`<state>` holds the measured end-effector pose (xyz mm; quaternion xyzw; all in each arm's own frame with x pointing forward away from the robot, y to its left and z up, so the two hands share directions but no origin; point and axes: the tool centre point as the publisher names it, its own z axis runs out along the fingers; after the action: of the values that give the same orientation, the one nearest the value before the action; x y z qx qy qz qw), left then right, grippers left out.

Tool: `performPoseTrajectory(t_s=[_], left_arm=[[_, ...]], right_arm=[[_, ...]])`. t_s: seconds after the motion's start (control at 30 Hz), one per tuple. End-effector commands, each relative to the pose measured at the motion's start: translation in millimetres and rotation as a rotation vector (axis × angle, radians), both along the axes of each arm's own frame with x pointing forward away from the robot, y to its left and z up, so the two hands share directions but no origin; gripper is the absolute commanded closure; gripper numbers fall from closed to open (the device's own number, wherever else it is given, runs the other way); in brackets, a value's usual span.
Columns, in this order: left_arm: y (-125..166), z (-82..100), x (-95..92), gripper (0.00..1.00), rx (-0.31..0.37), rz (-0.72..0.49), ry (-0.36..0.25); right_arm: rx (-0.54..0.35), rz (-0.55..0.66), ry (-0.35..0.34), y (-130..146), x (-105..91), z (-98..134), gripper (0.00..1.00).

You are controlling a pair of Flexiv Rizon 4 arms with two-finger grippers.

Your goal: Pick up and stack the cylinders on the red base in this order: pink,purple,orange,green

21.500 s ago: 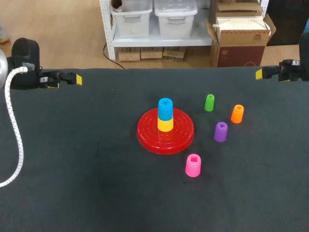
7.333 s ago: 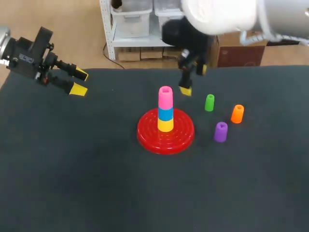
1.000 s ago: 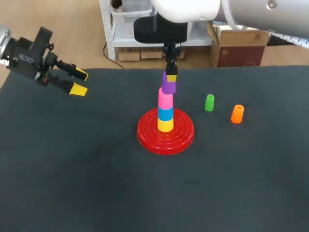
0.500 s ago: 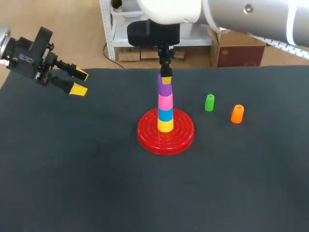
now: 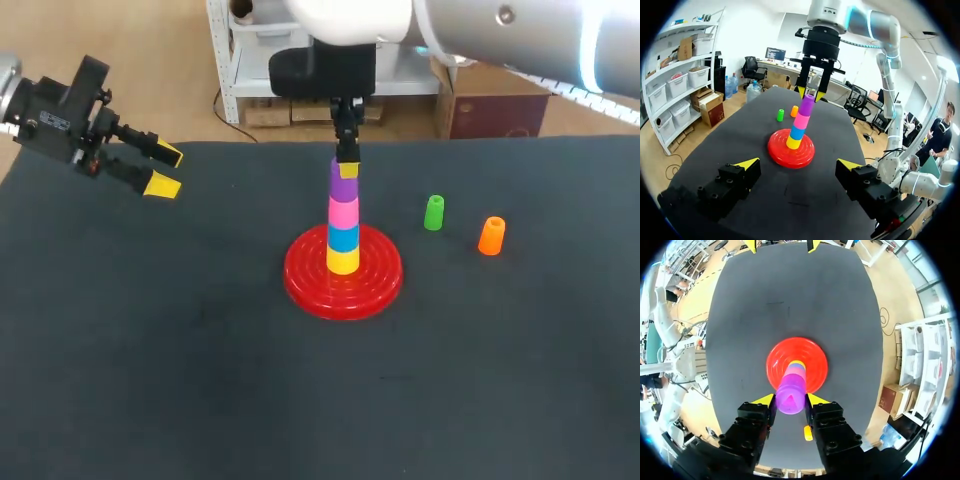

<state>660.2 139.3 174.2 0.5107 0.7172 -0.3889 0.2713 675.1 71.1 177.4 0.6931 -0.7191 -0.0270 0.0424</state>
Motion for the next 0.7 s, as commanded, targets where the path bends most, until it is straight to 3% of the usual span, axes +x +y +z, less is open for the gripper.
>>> performPoseTrajectory(t_s=[0.03,0.07,0.23,0.33,0.47,0.6,0.7], left_arm=[[0.8,-1.0,1.8,0.00,-0.002,-0.005,0.001],[0.8,-1.0,1.8,0.00,-0.002,-0.005,0.001],[0.8,-1.0,1.8,0.00,-0.002,-0.005,0.001],[0.8,-1.0,1.8,0.00,-0.002,-0.005,0.001],[0.8,-1.0,1.8,0.00,-0.002,-0.005,0.001],[0.8,-1.0,1.8,0.00,-0.002,-0.005,0.001],[0.8,-1.0,1.8,0.00,-0.002,-0.005,0.001]], right_arm=[[0.052,-0.031,-0.071,-9.4,-7.6,-0.8,0.47],[0.072,-0.039,-0.087,-10.5,-6.7,3.9,0.00],[0.198,-0.104,-0.132,-26.3,-2.2,28.3,0.00],[0.225,-0.183,-0.131,-47.6,2.9,29.8,0.00],[0.156,-0.353,-0.113,-88.9,11.5,6.4,0.00],[0.067,-0.570,-0.151,-136.8,12.4,-28.7,0.00],[0.054,-0.694,-0.153,-167.2,9.3,-52.7,0.00]])
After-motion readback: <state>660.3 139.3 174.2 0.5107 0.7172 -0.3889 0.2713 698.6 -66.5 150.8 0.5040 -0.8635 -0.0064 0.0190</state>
